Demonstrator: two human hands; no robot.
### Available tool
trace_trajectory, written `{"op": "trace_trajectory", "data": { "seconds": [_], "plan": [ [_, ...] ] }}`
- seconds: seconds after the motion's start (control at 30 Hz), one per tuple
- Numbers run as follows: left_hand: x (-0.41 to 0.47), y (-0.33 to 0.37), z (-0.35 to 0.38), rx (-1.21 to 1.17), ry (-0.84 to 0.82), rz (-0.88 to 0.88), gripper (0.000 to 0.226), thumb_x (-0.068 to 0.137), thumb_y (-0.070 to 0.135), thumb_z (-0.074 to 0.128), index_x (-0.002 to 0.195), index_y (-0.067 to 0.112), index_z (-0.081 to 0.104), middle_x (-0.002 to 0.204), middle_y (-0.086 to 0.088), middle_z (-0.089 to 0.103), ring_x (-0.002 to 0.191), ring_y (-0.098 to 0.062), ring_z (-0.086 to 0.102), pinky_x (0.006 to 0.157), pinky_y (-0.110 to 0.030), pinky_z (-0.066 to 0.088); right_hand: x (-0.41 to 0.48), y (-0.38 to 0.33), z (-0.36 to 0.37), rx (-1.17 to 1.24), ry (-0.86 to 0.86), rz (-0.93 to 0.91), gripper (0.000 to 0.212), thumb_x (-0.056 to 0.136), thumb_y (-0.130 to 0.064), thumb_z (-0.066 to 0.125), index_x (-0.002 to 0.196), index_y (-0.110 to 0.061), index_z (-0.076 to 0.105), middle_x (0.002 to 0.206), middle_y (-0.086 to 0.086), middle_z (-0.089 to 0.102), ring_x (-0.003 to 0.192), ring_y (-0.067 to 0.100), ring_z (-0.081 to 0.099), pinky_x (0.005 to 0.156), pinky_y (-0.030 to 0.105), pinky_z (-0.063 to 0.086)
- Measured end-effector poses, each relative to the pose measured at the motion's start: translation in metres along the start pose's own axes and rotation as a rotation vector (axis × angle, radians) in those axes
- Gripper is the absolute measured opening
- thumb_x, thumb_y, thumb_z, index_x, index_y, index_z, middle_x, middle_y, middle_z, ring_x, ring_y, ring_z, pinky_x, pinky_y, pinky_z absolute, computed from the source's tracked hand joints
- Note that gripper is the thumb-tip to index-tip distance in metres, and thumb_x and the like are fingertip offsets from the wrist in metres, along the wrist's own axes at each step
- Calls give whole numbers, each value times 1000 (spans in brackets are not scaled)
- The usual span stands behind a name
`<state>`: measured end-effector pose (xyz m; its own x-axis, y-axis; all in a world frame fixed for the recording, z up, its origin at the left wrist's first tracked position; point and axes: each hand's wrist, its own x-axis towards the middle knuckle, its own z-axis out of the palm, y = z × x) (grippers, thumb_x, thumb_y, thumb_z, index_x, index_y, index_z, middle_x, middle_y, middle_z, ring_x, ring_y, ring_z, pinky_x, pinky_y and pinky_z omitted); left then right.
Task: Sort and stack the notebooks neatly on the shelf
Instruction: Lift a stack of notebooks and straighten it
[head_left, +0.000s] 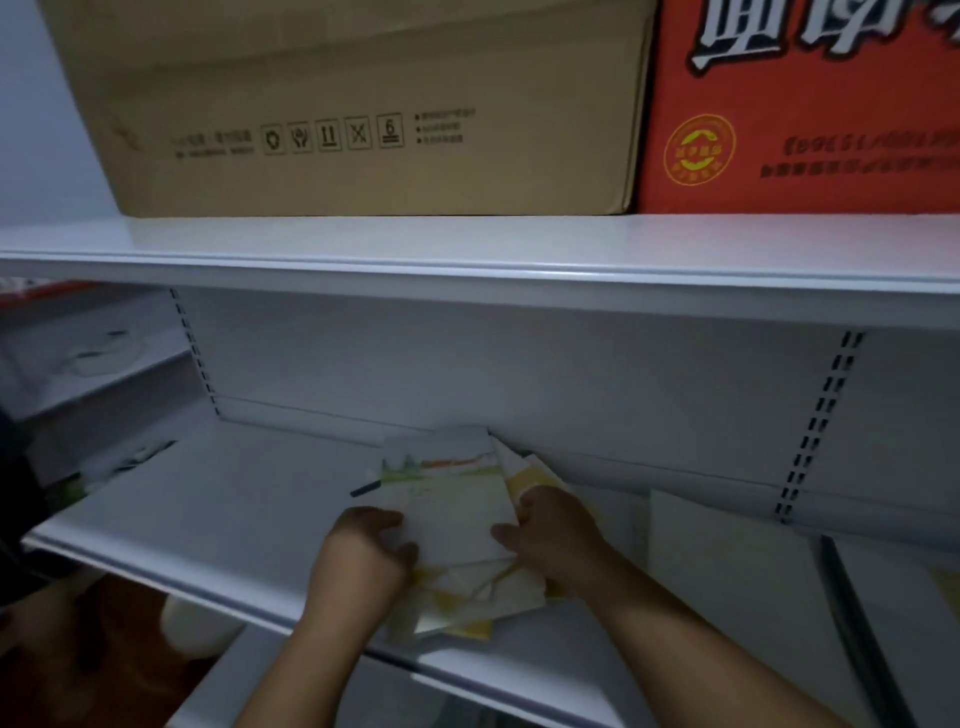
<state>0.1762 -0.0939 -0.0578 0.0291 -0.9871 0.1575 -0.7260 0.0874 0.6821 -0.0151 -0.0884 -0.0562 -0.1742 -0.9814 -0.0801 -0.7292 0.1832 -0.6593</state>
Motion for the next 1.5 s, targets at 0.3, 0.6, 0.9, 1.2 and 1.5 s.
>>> {"op": "trace_trajectory", "data": {
  "seconds": [0.3, 0.6, 0.9, 1.2, 1.5],
  "plan": [
    [-9, 37, 1, -748, -140, -238, 45, 77, -11, 64, 118, 6, 60, 96, -8, 64, 74, -16, 60, 57, -24, 51, -40, 39, -30, 935, -195, 168, 30, 87, 4, 52, 102, -22, 58, 97, -1, 63, 81, 15, 63, 54, 25, 55],
    [-37, 97, 62, -926, -637, -258, 20, 87, -3, 53, 98, 8, 65, 93, -14, 73, 83, -32, 68, 75, -40, 56, -110, 106, -92, 984, -94, 221, 37, 82, 6, 60, 109, -19, 57, 102, 8, 68, 89, 26, 67, 65, 34, 57],
    [-74, 149, 118, -753, -804, -111, 19, 84, -1, 61, 97, 10, 69, 93, -13, 74, 85, -30, 70, 67, -34, 58, -160, 159, -134, 761, 310, 299, 24, 83, 3, 57, 99, -10, 69, 99, 8, 71, 89, 24, 69, 77, 34, 58],
    [-122, 222, 192, -295, -717, 245, 39, 75, 22, 76, 106, 23, 52, 87, -2, 61, 81, -21, 61, 71, -32, 55, -213, 227, -180, 237, 556, 476, 30, 84, -9, 64, 112, 0, 64, 115, 17, 66, 102, 23, 63, 80, 22, 47],
    [-136, 244, 220, 60, -733, 493, 51, 82, 36, 65, 128, 18, 51, 134, -1, 46, 122, -14, 46, 98, -19, 34, -214, 266, -194, 214, 533, 457, 29, 86, -12, 62, 115, -5, 65, 108, 6, 67, 83, 9, 53, 63, 7, 41]
  ]
}}
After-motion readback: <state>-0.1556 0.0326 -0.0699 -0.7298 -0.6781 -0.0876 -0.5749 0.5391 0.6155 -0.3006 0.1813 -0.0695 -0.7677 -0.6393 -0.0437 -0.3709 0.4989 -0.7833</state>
